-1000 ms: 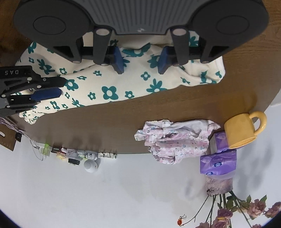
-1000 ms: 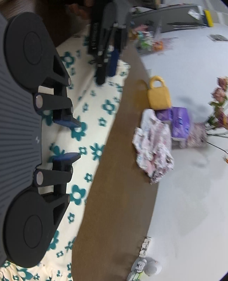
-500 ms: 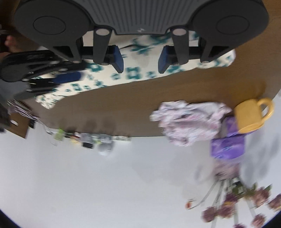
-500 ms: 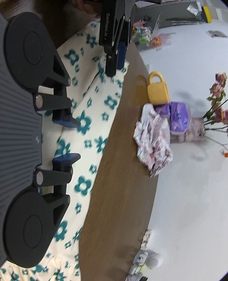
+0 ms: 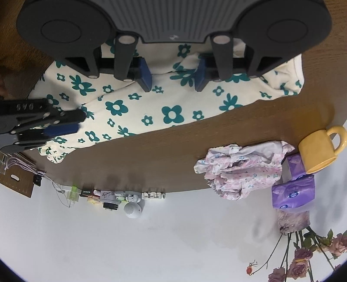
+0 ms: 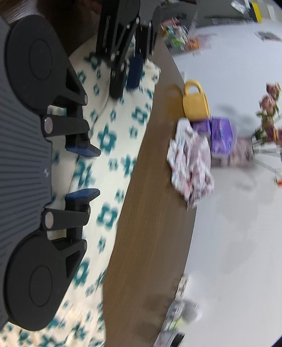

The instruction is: Fold clothes

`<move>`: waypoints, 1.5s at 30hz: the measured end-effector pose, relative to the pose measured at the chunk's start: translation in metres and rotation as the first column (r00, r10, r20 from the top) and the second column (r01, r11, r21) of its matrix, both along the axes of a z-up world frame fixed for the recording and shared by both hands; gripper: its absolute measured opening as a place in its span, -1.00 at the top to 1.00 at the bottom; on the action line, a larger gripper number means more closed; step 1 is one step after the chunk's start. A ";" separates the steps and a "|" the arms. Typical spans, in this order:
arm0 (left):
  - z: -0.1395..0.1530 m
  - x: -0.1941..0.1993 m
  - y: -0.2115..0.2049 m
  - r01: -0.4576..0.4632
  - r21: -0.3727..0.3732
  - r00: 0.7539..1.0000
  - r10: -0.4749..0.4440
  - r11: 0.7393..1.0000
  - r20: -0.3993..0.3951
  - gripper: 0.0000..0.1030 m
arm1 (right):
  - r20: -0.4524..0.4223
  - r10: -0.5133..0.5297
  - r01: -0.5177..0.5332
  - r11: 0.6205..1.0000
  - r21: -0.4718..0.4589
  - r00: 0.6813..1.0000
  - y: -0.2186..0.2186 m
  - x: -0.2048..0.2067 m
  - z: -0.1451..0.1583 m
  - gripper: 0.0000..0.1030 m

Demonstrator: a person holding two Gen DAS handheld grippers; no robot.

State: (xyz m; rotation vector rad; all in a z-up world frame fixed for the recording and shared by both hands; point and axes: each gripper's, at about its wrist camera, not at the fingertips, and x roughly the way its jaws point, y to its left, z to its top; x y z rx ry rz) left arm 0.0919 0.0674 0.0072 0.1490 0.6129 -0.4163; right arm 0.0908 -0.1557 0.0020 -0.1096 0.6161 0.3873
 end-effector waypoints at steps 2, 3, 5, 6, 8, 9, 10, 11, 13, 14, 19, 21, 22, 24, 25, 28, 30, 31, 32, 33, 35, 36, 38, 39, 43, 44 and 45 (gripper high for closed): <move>0.001 0.000 0.000 -0.002 -0.004 1.000 0.002 1.000 -0.001 0.14 | 0.007 -0.044 0.044 0.999 -0.007 0.999 -0.013 -0.003 0.000 0.39; 0.001 0.000 0.000 -0.003 -0.004 1.000 0.003 1.000 -0.002 0.14 | 0.011 -0.065 0.065 0.998 -0.013 0.998 -0.020 -0.004 0.001 0.39; 0.001 0.000 0.001 -0.005 -0.007 1.000 0.005 1.000 -0.004 0.14 | 0.014 -0.080 0.080 0.997 -0.014 0.997 -0.027 -0.006 0.000 0.40; 0.001 0.000 0.001 -0.006 -0.008 1.000 0.006 1.000 -0.005 0.13 | 0.015 -0.087 0.087 0.996 -0.015 0.996 -0.031 -0.007 0.000 0.57; 0.001 0.000 0.002 -0.009 -0.011 1.000 0.009 1.000 -0.007 0.13 | 0.017 -0.101 0.102 0.995 -0.016 0.995 -0.038 -0.009 0.000 0.78; 0.001 0.001 0.002 -0.010 -0.012 1.000 0.010 1.000 -0.008 0.12 | 0.019 -0.108 0.109 0.994 -0.017 0.994 -0.042 -0.009 -0.001 0.82; 0.000 0.001 0.003 -0.011 -0.013 1.000 0.011 1.000 -0.009 0.12 | 0.020 -0.116 0.116 0.993 -0.017 0.993 -0.046 -0.010 -0.001 0.85; 0.000 0.001 0.003 -0.012 -0.014 1.000 0.012 1.000 -0.010 0.11 | 0.021 -0.123 0.123 0.992 -0.018 0.992 -0.049 -0.011 -0.001 0.87; 0.000 0.001 0.003 -0.013 -0.013 1.000 0.013 1.000 -0.009 0.11 | 0.024 -0.136 0.136 0.990 -0.019 0.990 -0.056 -0.013 -0.001 0.89; 0.000 0.001 0.003 -0.012 -0.013 1.000 0.012 1.000 -0.009 0.11 | 0.023 -0.133 0.134 0.991 -0.018 0.991 -0.056 -0.013 -0.001 0.89; 0.009 -0.003 -0.003 -0.002 -0.028 1.000 0.002 1.000 0.019 0.16 | 0.019 -0.128 0.129 0.991 -0.020 0.992 -0.052 -0.014 0.000 0.88; 0.018 -0.006 -0.009 0.030 -0.041 0.998 -0.028 0.999 0.047 0.16 | 0.017 -0.114 0.114 0.993 0.003 0.993 -0.049 -0.013 0.002 0.85; 0.022 -0.006 -0.016 0.050 -0.042 0.997 -0.047 0.998 0.060 0.17 | 0.017 -0.100 0.100 0.995 0.022 0.995 -0.046 -0.013 0.005 0.85; 0.026 -0.004 -0.029 0.080 -0.027 0.995 -0.078 0.996 0.070 0.16 | 0.033 -0.046 0.044 0.998 0.048 0.998 -0.032 -0.012 0.010 0.85; 0.024 -0.002 -0.037 0.086 -0.008 0.994 -0.086 0.996 0.060 0.16 | 0.038 -0.018 0.017 0.999 0.043 0.999 -0.023 -0.010 0.011 0.85; 0.008 0.006 -0.054 0.087 0.062 0.996 -0.089 0.994 0.021 0.25 | 0.036 0.053 -0.054 0.998 0.027 0.998 0.002 -0.001 0.010 0.85; 0.002 0.006 -0.055 0.082 0.072 0.996 -0.084 0.994 0.016 0.25 | 0.013 0.081 -0.081 0.997 0.016 0.997 0.014 0.005 0.006 0.85; 0.002 0.005 -0.052 0.079 0.062 0.997 -0.080 0.995 0.010 0.25 | 0.000 0.092 -0.092 0.996 0.010 0.996 0.019 0.007 0.004 0.85; 0.002 0.006 -0.049 0.074 0.048 0.997 -0.074 0.996 0.004 0.24 | -0.009 0.094 -0.094 0.996 -0.001 0.995 0.021 0.007 0.001 0.85; 0.001 0.006 -0.044 0.069 0.029 0.998 -0.068 0.997 -0.004 0.24 | -0.003 0.094 -0.094 0.996 -0.003 0.996 0.022 0.006 0.000 0.84; 0.000 0.006 -0.035 0.053 0.007 0.998 -0.053 0.999 -0.014 0.24 | -0.003 0.081 -0.081 0.997 -0.002 0.997 0.018 0.004 0.000 0.80; 0.001 0.005 -0.033 0.045 0.008 0.999 -0.045 0.999 -0.012 0.24 | -0.005 0.068 -0.068 0.998 -0.001 0.998 0.014 0.004 0.000 0.78; 0.001 0.003 -0.028 0.032 0.007 0.999 -0.032 0.999 -0.008 0.24 | -0.006 0.041 -0.041 0.999 0.000 0.999 0.007 0.002 -0.001 0.74; 0.002 0.001 -0.026 0.027 0.005 1.000 -0.027 1.000 -0.008 0.24 | -0.006 0.027 -0.027 1.000 0.001 1.000 0.002 0.002 -0.001 0.71; 0.002 -0.002 -0.012 -0.017 -0.003 1.000 0.017 1.000 -0.014 0.24 | -0.006 -0.026 0.026 1.000 -0.001 1.000 -0.014 -0.001 -0.002 0.65; 0.002 -0.003 -0.007 -0.028 -0.013 0.999 0.027 1.000 -0.020 0.27 | -0.006 -0.038 0.038 0.999 -0.003 0.999 -0.017 -0.001 -0.002 0.60; 0.002 -0.003 -0.002 -0.039 -0.022 0.999 0.039 0.999 -0.025 0.31 | -0.010 -0.047 0.047 0.999 0.002 0.999 -0.022 -0.001 -0.003 0.52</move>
